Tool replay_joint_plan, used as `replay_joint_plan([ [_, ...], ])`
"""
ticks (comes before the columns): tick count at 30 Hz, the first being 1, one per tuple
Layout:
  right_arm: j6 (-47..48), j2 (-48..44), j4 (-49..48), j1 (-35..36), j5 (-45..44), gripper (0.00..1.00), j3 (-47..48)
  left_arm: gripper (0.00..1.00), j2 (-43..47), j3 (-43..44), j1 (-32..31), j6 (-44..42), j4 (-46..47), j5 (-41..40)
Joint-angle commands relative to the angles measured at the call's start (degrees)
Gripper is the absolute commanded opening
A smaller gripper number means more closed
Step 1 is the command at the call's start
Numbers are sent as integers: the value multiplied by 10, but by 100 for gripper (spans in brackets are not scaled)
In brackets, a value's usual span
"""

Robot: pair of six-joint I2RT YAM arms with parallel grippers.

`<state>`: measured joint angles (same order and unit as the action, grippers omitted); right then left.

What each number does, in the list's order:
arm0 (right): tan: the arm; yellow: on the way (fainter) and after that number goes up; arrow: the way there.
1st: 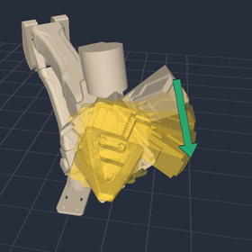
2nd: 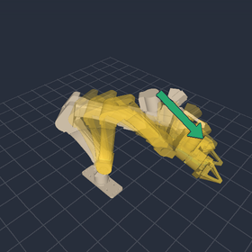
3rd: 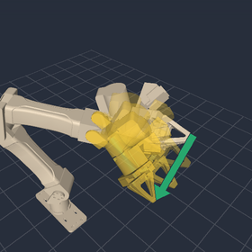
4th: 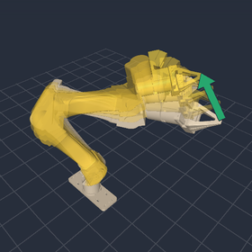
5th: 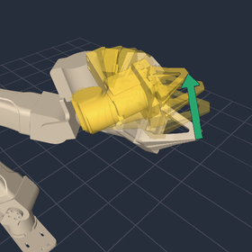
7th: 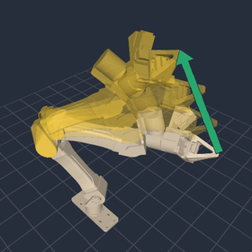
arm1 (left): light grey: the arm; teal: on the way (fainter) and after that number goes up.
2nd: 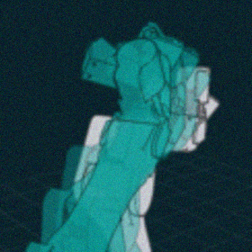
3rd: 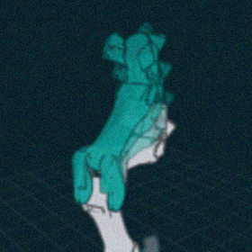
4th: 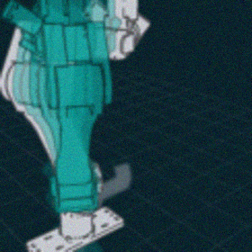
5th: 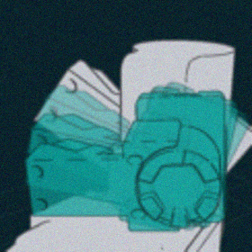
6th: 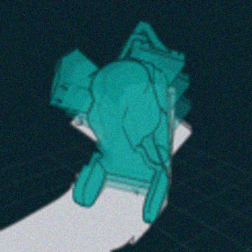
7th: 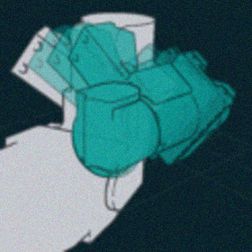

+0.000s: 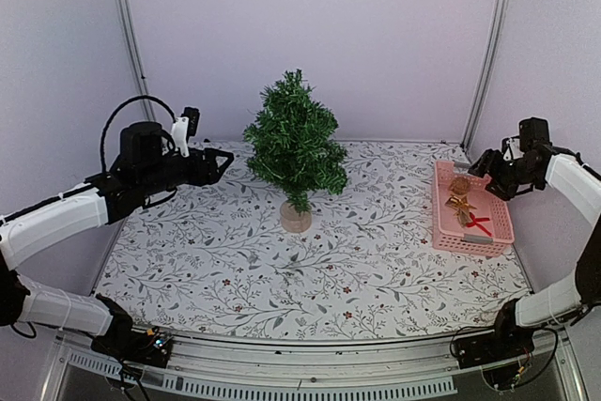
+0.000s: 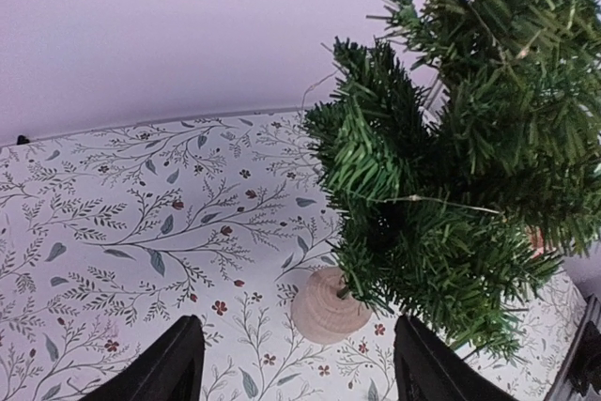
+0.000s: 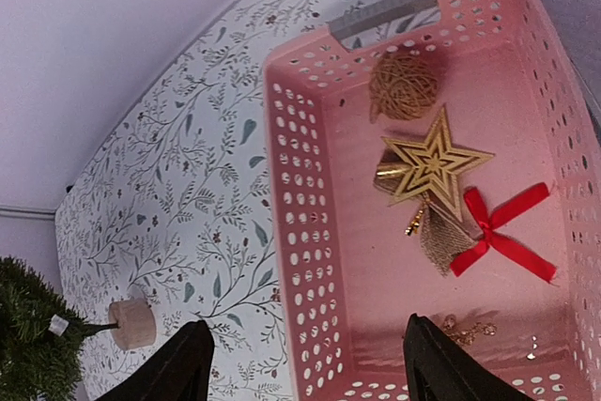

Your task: Decorate the small christmas tree

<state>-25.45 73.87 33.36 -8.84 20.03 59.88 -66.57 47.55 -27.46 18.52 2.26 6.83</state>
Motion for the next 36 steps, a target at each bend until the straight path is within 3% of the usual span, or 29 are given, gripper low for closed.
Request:
replay_joint_plan([
  [1,-45,29,-10,-5,-75,69,-18,70,-14,14,5,11,18,-5],
  [9,-52,138,-64,-10,-107,55,-25,69,-37,15,6,15,38,-10],
  [19,-34,241,-136,-17,-51,41,-9,68,-63,30,6,1,40,-10],
  [28,-27,290,-106,-17,-104,40,39,67,-87,44,5,-1,44,-10],
  [30,-27,291,-101,-18,-119,44,39,67,-92,48,5,-2,44,-9],
  [36,-20,320,-113,-18,-81,47,37,67,-98,51,5,-4,47,-8],
])
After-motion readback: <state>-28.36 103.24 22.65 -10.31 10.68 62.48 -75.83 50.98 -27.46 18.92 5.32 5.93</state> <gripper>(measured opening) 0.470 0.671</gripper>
